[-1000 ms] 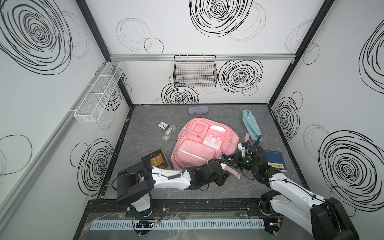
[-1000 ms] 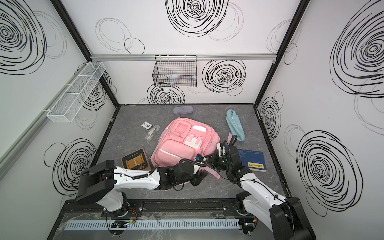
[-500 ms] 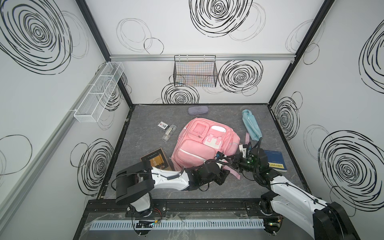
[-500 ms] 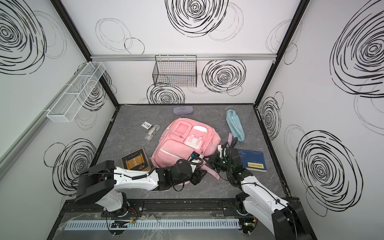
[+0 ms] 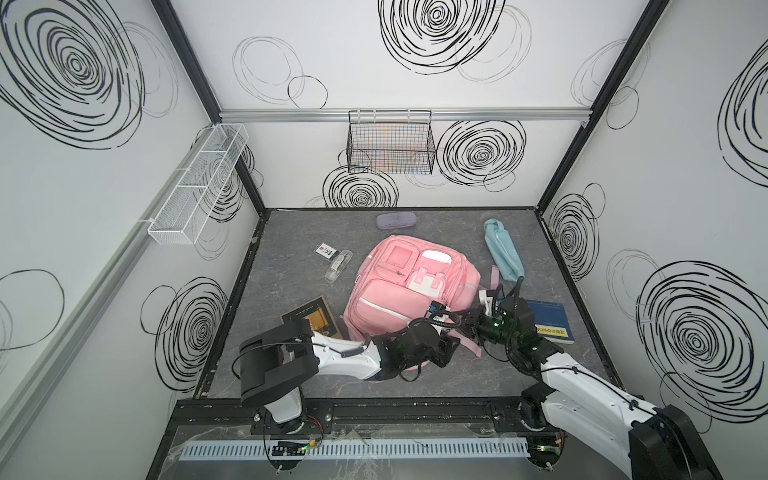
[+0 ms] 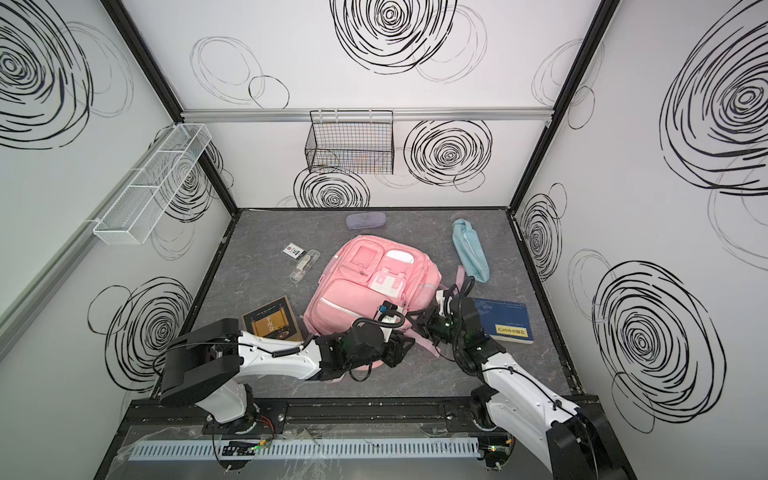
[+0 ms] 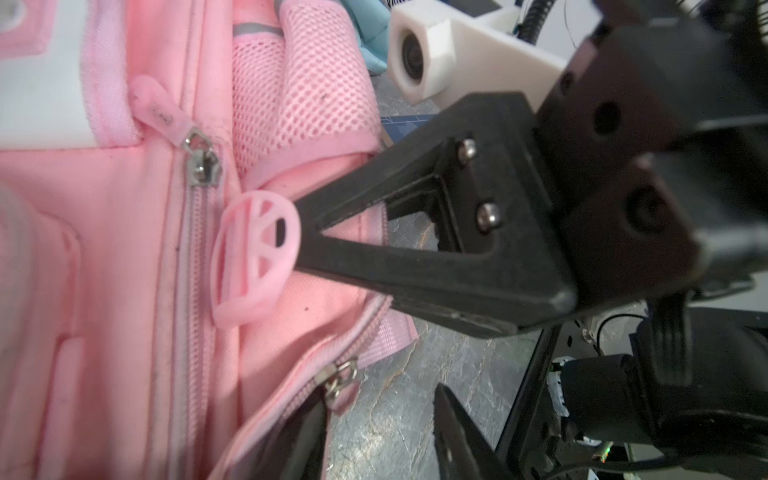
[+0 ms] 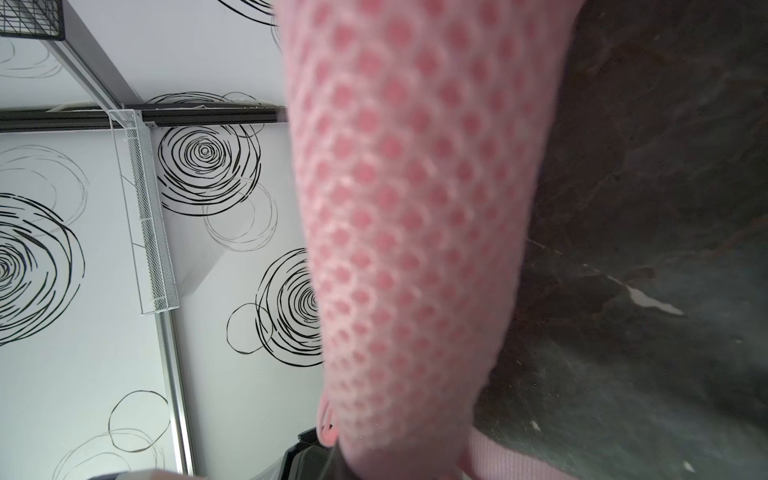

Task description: Pack the student bag

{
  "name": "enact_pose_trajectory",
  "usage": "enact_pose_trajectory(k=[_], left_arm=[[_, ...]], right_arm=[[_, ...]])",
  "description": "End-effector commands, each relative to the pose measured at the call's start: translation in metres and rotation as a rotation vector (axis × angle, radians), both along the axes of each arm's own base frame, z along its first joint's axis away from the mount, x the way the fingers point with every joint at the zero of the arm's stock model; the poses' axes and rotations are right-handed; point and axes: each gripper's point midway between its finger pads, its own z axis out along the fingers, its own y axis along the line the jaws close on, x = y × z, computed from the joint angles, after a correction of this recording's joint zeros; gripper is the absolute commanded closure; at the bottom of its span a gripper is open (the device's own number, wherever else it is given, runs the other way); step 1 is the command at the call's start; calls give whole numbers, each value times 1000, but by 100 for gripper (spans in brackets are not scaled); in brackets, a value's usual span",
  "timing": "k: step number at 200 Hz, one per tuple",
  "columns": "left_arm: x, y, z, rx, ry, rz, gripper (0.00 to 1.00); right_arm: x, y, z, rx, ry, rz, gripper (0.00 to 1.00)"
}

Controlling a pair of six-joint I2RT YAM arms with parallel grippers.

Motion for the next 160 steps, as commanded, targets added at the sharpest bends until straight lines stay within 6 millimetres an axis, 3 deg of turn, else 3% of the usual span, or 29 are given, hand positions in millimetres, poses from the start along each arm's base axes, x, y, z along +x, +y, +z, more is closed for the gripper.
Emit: enact_pose_trajectory(k=[1,58,110,128,160], left_arm=[[26,27,-31,124,-3,145,59],[37,35,-32,141,-19,224,71],[38,34,-31,124,-13,233,89],[36,34,-26,107,-16,224,100],[28,31,-11,55,-8,171,100]], right_arm=[[-12,25,66,169,-176,131,100],[-22,27,64,191,-161,127,100],[-25,23,63,198,-157,105,100],[-24,22,61,190,-157,97,100],[-19,18,57,155,-182,70,100]])
